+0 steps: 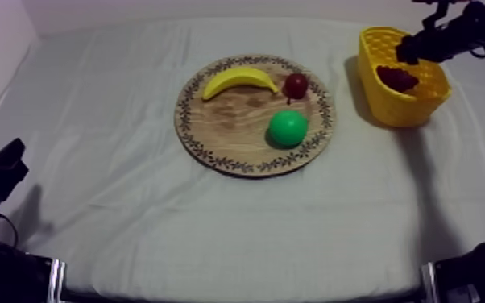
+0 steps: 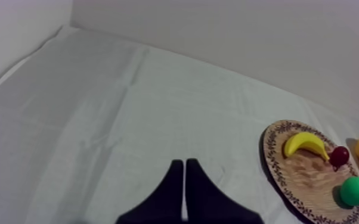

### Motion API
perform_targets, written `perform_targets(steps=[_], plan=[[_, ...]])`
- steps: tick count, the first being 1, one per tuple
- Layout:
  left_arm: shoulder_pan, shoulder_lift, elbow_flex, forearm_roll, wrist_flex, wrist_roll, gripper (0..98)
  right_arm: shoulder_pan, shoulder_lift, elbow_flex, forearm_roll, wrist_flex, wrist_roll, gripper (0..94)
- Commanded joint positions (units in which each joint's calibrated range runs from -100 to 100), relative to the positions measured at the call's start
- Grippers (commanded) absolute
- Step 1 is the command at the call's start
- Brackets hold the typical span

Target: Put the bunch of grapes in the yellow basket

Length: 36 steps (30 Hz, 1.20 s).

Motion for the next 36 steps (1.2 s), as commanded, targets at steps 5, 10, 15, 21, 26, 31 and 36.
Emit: perform_targets(steps=[5, 10, 15, 21, 26, 31, 36], plan=[[0.0, 0.0, 0.0, -0.01, 0.0, 0.0, 0.1, 0.7, -12.4, 10.2, -2.0, -0.2, 2.7, 30.9], [0.0, 0.0, 0.0, -0.01, 0.0, 0.0, 0.1, 0.8, -25.5, 20.7, -1.8, 2.4, 2.7, 9.7], [0.0, 0.0, 0.0, -0.01, 0.0, 0.0, 0.1, -0.1, -40.4, 29.5, 3.1, 10.9, -3.0, 2.0], [0.0, 0.0, 0.0, -0.01, 0.0, 0.0, 0.1, -3.2, -58.7, 39.6, 8.9, 19.1, -9.1, 0.7], [0.0, 0.0, 0.0, -0.01, 0.0, 0.0, 0.1, -6.0, -71.9, 44.7, 11.9, 25.8, -12.3, 0.5], [0.0, 0.0, 0.0, -0.01, 0.0, 0.0, 0.1, -6.0, -84.0, 49.4, 12.9, 27.5, -12.0, 0.5], [0.0, 0.0, 0.0, -0.01, 0.0, 0.0, 0.1, -5.9, -93.2, 52.9, 12.9, 28.2, -11.3, 0.5]])
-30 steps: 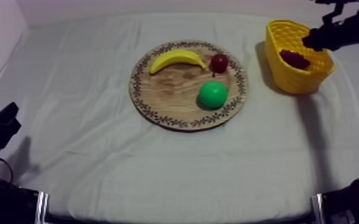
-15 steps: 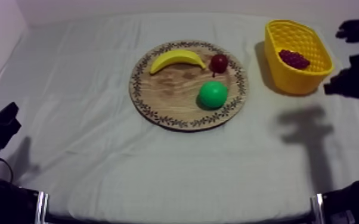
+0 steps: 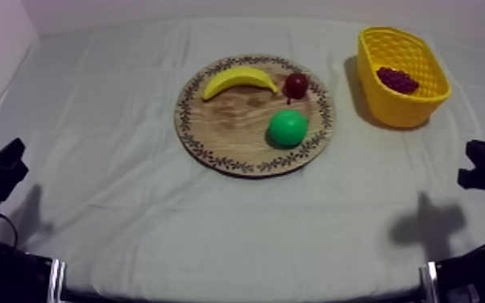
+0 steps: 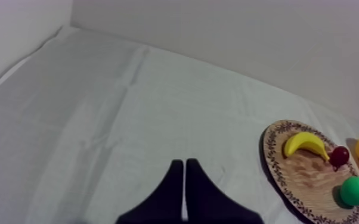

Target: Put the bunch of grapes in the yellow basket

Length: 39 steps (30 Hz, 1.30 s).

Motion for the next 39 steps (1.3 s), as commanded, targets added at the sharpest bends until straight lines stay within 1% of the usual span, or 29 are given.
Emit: perform_targets(steps=[1, 8, 12, 16, 21, 26, 32, 39], plan=[[0.0, 0.0, 0.0, -0.01, 0.0, 0.0, 0.1, 0.1, -8.4, 1.2, -0.1, 0.1, 0.3, 0.5], [0.0, 0.0, 0.0, -0.01, 0.0, 0.0, 0.1, 1.1, -15.2, 5.8, -0.9, -1.4, 2.3, 0.5], [0.0, 0.0, 0.0, -0.01, 0.0, 0.0, 0.1, 1.1, -16.1, 10.0, -0.7, -4.5, 2.2, 0.5], [0.0, 0.0, 0.0, -0.01, 0.0, 0.0, 0.1, 1.4, -16.4, 12.3, -1.7, -6.8, 2.6, 0.5], [0.0, 0.0, 0.0, -0.01, 0.0, 0.0, 0.1, 1.5, -16.4, 13.0, -2.2, -7.5, 1.0, 0.5], [0.0, 0.0, 0.0, -0.01, 0.0, 0.0, 0.1, 1.5, -16.4, 13.1, -2.3, -7.6, 0.4, 0.5], [0.0, 0.0, 0.0, -0.01, 0.0, 0.0, 0.1, 1.5, -16.4, 14.2, -2.3, -12.2, -1.6, 0.3], [0.0, 0.0, 0.0, -0.01, 0.0, 0.0, 0.1, 1.5, -16.4, 14.4, -2.3, -13.2, -2.5, 0.2]])
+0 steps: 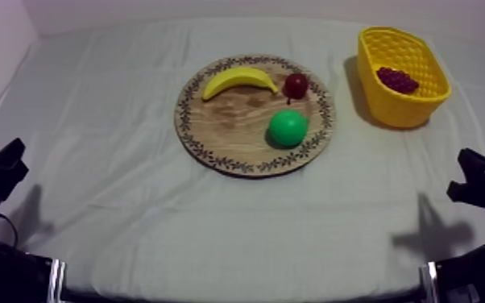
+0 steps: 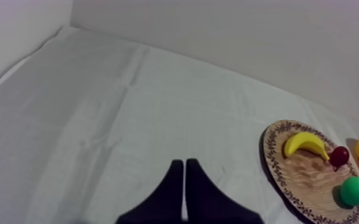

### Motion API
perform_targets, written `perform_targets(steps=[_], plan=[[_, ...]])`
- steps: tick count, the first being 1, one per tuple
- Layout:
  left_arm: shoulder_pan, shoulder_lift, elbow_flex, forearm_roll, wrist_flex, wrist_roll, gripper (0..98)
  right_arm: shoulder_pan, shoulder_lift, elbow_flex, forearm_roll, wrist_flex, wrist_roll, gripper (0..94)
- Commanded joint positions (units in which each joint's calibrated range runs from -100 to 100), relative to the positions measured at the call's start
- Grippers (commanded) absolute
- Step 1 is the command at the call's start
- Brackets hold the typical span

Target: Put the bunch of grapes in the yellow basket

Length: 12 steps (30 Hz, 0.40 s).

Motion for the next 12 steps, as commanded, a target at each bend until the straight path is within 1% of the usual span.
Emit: perform_targets(steps=[1, 5, 10, 12], plan=[[0.0, 0.0, 0.0, -0.01, 0.0, 0.0, 0.1, -0.1, 0.0, 0.0, 0.1, -0.2, -0.1, 0.2], [0.0, 0.0, 0.0, -0.01, 0.0, 0.0, 0.1, -0.2, 0.0, 0.1, 0.1, -0.2, -1.0, 0.2], [0.0, 0.0, 0.0, -0.01, 0.0, 0.0, 0.1, -0.3, 0.0, 0.1, 0.1, -0.2, 0.2, 0.2], [0.0, 0.0, 0.0, -0.01, 0.0, 0.0, 0.1, -0.3, 0.0, 0.1, 0.1, -0.2, -0.5, 0.2]])
